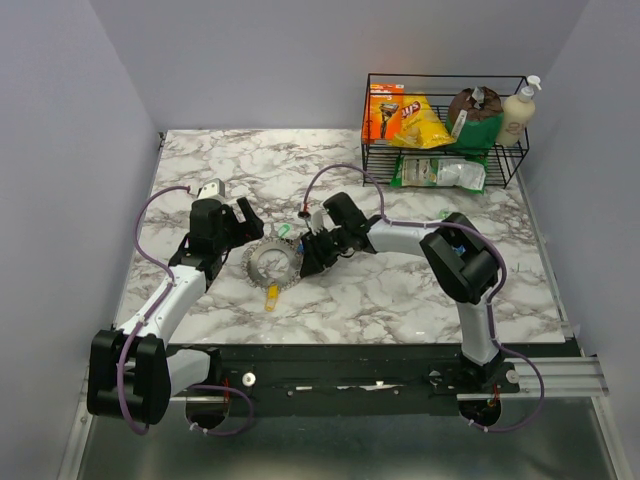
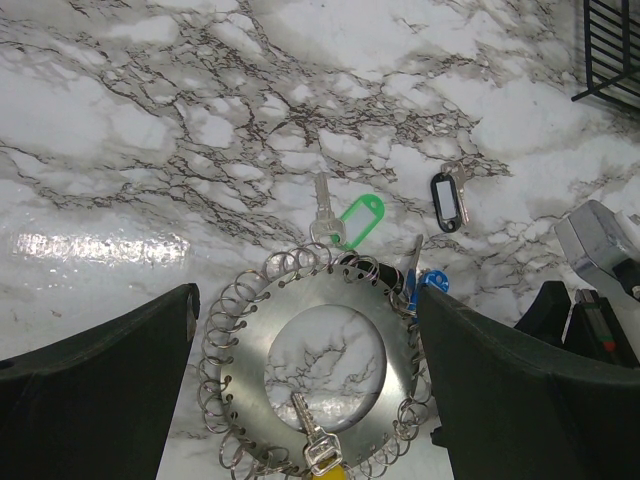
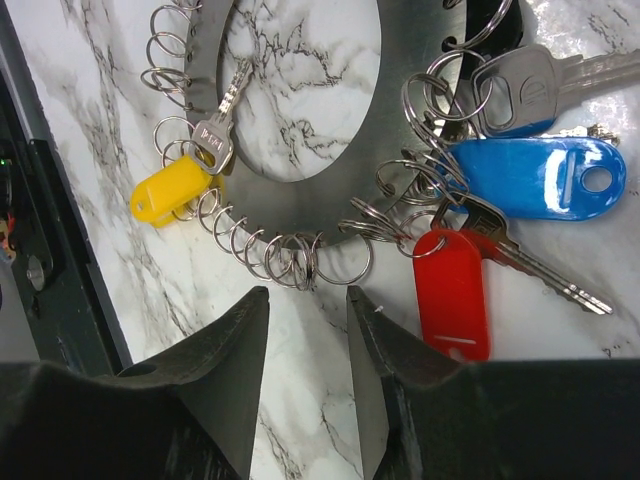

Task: Put the keys on the keyring

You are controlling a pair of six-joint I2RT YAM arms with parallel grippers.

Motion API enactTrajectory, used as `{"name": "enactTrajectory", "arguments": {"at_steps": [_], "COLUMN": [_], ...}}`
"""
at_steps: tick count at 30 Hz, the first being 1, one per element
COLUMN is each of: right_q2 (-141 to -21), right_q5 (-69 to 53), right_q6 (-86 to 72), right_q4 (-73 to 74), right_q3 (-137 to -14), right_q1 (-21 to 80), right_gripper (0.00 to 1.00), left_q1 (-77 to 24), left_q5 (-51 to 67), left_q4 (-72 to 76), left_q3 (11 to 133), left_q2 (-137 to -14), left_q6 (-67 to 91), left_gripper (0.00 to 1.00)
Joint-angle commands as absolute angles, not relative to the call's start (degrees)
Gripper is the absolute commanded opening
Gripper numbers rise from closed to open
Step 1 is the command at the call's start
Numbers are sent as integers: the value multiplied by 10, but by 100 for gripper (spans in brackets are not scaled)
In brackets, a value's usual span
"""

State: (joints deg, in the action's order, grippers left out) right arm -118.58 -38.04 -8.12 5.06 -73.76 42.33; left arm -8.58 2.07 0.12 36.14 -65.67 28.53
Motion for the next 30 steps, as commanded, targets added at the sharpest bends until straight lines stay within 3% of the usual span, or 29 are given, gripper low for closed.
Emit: {"name": "enactTrajectory", "arguments": {"at_steps": [1,20,30], "right_q2": [-1162,-1181,-1199], "right_q5": [-347,-395,-413], "right_q6": [-111,-199,-216], "right_q4": [33,-115,-138], "right_q3": [-699,-650,-657], "right_q1": [427,427,427], "right_gripper": [49,41,30], "left_q1": [-83,-82,-83], "left_q5": [28,30,29], "left_q4": [8,14,14], "left_q3": [366,361,361], "left_q2": [-657,-658,-657], "left_q6": [282,287,287], "left_gripper": [99,99,99]}}
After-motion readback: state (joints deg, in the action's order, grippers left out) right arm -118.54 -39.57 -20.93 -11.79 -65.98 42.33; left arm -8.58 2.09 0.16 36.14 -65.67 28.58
